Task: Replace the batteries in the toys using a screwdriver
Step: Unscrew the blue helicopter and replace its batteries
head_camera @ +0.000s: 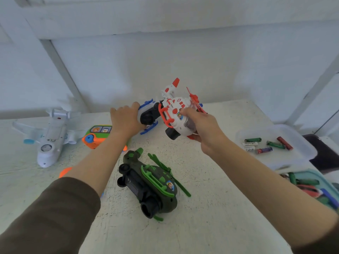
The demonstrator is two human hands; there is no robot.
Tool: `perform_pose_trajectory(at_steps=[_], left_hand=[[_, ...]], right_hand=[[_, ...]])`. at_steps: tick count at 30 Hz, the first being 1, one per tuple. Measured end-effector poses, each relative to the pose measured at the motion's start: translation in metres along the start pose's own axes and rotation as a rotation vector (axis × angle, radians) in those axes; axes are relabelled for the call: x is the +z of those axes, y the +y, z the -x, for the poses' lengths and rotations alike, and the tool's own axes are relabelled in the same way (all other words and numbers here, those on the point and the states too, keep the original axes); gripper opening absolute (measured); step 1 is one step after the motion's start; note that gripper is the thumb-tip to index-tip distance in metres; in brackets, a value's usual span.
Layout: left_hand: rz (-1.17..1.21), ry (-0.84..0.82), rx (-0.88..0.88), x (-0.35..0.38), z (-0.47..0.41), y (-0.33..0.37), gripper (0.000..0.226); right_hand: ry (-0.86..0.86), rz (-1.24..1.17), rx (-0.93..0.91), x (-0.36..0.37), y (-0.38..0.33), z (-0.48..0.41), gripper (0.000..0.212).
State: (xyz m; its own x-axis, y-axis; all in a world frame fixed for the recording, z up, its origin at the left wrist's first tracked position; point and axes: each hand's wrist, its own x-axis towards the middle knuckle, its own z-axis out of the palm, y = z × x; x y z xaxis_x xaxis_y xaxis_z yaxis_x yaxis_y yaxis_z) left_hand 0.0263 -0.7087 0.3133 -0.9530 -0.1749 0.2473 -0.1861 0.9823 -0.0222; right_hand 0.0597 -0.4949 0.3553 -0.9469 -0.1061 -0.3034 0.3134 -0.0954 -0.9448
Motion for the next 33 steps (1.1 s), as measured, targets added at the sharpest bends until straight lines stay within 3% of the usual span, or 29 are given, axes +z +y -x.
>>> perform_pose_trajectory(at_steps=[7, 13, 16, 18, 23, 33], left_hand=[[0.259, 0.234, -0.085, -0.008, 0.012, -0.01, 0.058], [0.691, 0.378, -0.437, -0.043, 0.028, -0.027, 0.059], [1.192, 0.384, -0.516, -0.051, 0.041, -0.045, 0.031], [1.373, 0.344, -0.598, -0.054, 0.055, -0.053, 0.023], [1.472, 0.318, -0.672, -0.061, 0.093, -0.062, 0.017], [1.518, 0.321, -0.689, -0.071, 0.125, -0.061, 0.027]], right_hand=[[-0.005, -0.028, -0.027, 0.006, 0.004, -0.002, 0.017], [-0.016, 0.049, -0.053, 0.021, 0.014, -0.016, 0.015], [-0.017, 0.137, -0.032, 0.039, 0.026, -0.03, 0.047], [-0.003, 0.207, -0.014, 0.051, 0.035, -0.04, 0.058], [0.05, 0.435, -0.03, 0.075, 0.042, -0.055, 0.072], [0.064, 0.738, 0.011, 0.092, 0.037, -0.069, 0.089]])
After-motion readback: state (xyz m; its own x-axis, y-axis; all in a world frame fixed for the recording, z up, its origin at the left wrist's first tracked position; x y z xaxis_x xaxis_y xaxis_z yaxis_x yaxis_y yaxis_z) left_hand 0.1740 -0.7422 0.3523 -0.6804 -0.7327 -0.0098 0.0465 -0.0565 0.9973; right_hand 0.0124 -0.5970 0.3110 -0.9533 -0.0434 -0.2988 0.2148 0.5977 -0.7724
